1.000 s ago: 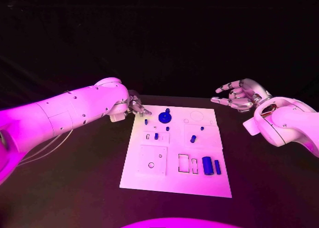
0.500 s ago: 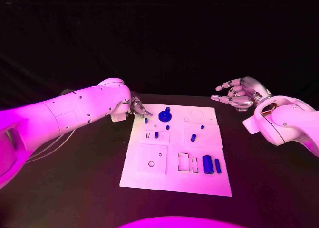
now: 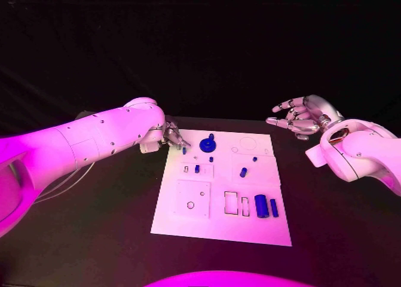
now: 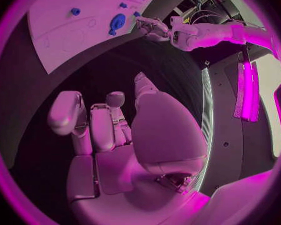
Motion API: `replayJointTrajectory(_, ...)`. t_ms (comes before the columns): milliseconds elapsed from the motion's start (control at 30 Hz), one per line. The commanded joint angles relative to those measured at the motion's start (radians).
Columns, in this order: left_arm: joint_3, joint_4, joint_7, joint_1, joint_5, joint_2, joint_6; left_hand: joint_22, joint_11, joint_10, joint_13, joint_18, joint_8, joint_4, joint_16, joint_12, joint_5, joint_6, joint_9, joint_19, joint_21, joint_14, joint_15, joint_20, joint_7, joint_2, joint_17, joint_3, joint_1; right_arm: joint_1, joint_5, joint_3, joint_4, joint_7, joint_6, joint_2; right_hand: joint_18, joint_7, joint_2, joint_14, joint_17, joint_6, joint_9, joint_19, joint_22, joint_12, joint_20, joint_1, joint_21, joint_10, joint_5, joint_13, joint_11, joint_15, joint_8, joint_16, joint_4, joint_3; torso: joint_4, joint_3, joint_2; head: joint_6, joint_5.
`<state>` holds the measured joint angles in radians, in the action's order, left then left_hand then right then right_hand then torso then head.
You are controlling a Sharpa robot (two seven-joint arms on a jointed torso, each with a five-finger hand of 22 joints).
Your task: Assemble the parts on the task board
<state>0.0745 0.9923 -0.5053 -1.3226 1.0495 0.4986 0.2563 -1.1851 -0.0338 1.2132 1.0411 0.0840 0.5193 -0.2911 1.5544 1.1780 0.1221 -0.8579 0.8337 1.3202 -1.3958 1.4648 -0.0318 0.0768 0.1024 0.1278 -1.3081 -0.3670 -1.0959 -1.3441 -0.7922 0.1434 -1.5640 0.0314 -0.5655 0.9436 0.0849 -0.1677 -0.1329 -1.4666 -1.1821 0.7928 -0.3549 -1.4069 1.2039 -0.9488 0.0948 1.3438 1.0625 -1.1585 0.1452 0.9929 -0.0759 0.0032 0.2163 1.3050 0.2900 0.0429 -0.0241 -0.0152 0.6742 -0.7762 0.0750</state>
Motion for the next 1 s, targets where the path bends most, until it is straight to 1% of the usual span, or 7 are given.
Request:
replayJointTrajectory(33, 0.000, 0.005, 0.011, 0.000, -0.015, -0.002, 0.018, -0.004, 0.005, -0.001, 0.003, 0.001, 0.006, 0.002, -0.001, 0.005, 0.005, -0.011, -0.001, 0.001, 0.001, 0.093, 0.003, 0.000, -0.003, -0.012, -0.235, -0.004, -0.017, 0.001, 0.004, 0.000, 0.002, -0.017, 0.000, -0.002, 0.020, 0.001, 0.009, 0.001, 0.001, -0.007, 0.001, 0.005, -0.003, 0.005, 0.000, 0.005, -0.006, 0.008, 0.005, -0.004, -0.002, -0.008, 0.004, -0.006, -0.001, -0.004, 0.0011, -0.0004, 0.000, 0.001, -0.001)
replayJointTrajectory(167, 0.000, 0.008, 0.012, 0.000, -0.019, -0.002, 0.020, -0.005, 0.007, 0.001, 0.005, 0.001, 0.011, 0.003, 0.000, 0.007, 0.005, -0.014, -0.001, 0.002, 0.000, 0.094, 0.001, -0.001, -0.005, -0.019, -0.236, -0.008, -0.029, 0.001, 0.005, 0.000, 0.004, -0.016, 0.001, -0.002, 0.020, 0.001, 0.010, 0.001, 0.001, -0.007, 0.001, 0.005, -0.004, 0.006, 0.000, 0.007, -0.007, 0.008, 0.005, -0.005, -0.002, -0.008, 0.005, -0.006, -0.001, -0.003, 0.0011, -0.0005, 0.000, 0.000, 0.000)
replayJointTrajectory(500, 0.000, 0.012, 0.015, 0.000, -0.027, -0.002, 0.024, -0.007, 0.010, 0.002, 0.005, 0.000, 0.017, 0.005, 0.001, 0.009, 0.004, -0.016, 0.001, 0.003, -0.001, 0.094, -0.001, -0.002, -0.008, -0.022, -0.238, -0.011, -0.048, 0.001, 0.005, 0.000, 0.005, -0.015, 0.002, -0.003, 0.020, 0.001, 0.012, 0.001, 0.002, -0.007, 0.001, 0.004, -0.005, 0.006, 0.000, 0.010, -0.008, 0.007, 0.004, -0.006, -0.001, -0.008, 0.006, -0.009, -0.002, -0.001, -0.0004, -0.0003, 0.000, -0.003, 0.003)
replayJointTrajectory(600, 0.001, 0.012, 0.014, 0.000, -0.032, -0.002, 0.026, -0.008, 0.011, 0.002, 0.005, 0.000, 0.019, 0.006, 0.000, 0.009, 0.004, -0.016, 0.001, 0.003, -0.001, 0.094, -0.002, -0.003, -0.009, -0.024, -0.237, -0.013, -0.055, 0.001, 0.005, 0.000, 0.005, -0.015, 0.002, -0.003, 0.020, 0.001, 0.012, 0.001, 0.002, -0.007, 0.001, 0.004, -0.005, 0.006, 0.000, 0.010, -0.008, 0.007, 0.004, -0.006, -0.001, -0.008, 0.006, -0.009, -0.002, -0.001, -0.0006, -0.0006, 0.000, -0.004, 0.001)
replayJointTrajectory(667, 0.001, 0.012, 0.014, 0.000, -0.033, -0.001, 0.027, -0.009, 0.012, 0.003, 0.005, 0.000, 0.022, 0.004, 0.001, 0.010, 0.004, -0.015, 0.001, 0.003, -0.001, 0.095, -0.003, -0.004, -0.011, -0.035, -0.238, -0.018, -0.066, 0.001, 0.005, 0.000, 0.005, -0.015, 0.002, -0.003, 0.020, 0.001, 0.012, 0.001, 0.002, -0.007, 0.001, 0.004, -0.005, 0.006, 0.000, 0.010, -0.008, 0.007, 0.004, -0.006, -0.001, -0.008, 0.006, -0.009, -0.002, -0.001, -0.0002, -0.0009, 0.000, -0.004, 0.000)
replayJointTrajectory(767, 0.001, 0.012, 0.014, 0.000, -0.035, -0.001, 0.033, -0.010, 0.013, 0.004, 0.005, 0.000, 0.023, 0.006, 0.002, 0.010, 0.004, -0.014, 0.001, 0.004, -0.002, 0.095, -0.004, -0.005, -0.012, -0.039, -0.239, -0.022, -0.075, 0.001, 0.005, 0.000, 0.005, -0.015, 0.002, -0.003, 0.020, 0.001, 0.013, 0.001, 0.002, -0.007, 0.001, 0.004, -0.006, 0.005, -0.001, 0.011, -0.010, 0.006, 0.004, -0.006, -0.001, -0.009, 0.007, -0.009, -0.001, 0.000, 0.0006, -0.0009, 0.000, -0.006, 0.002)
replayJointTrajectory(1000, 0.001, 0.008, 0.016, 0.000, -0.036, -0.003, 0.037, -0.011, 0.014, 0.004, 0.004, 0.000, 0.025, 0.008, 0.002, 0.010, 0.004, -0.013, 0.001, 0.004, -0.002, 0.095, -0.005, -0.005, -0.013, -0.041, -0.239, -0.026, -0.089, 0.001, 0.005, 0.000, 0.005, -0.015, 0.003, -0.003, 0.020, 0.001, 0.013, 0.001, 0.002, -0.007, 0.001, 0.004, -0.006, 0.005, -0.001, 0.011, -0.010, 0.006, 0.004, -0.006, -0.001, -0.009, 0.007, -0.009, -0.001, 0.000, 0.0002, -0.0009, 0.001, -0.006, 0.003)
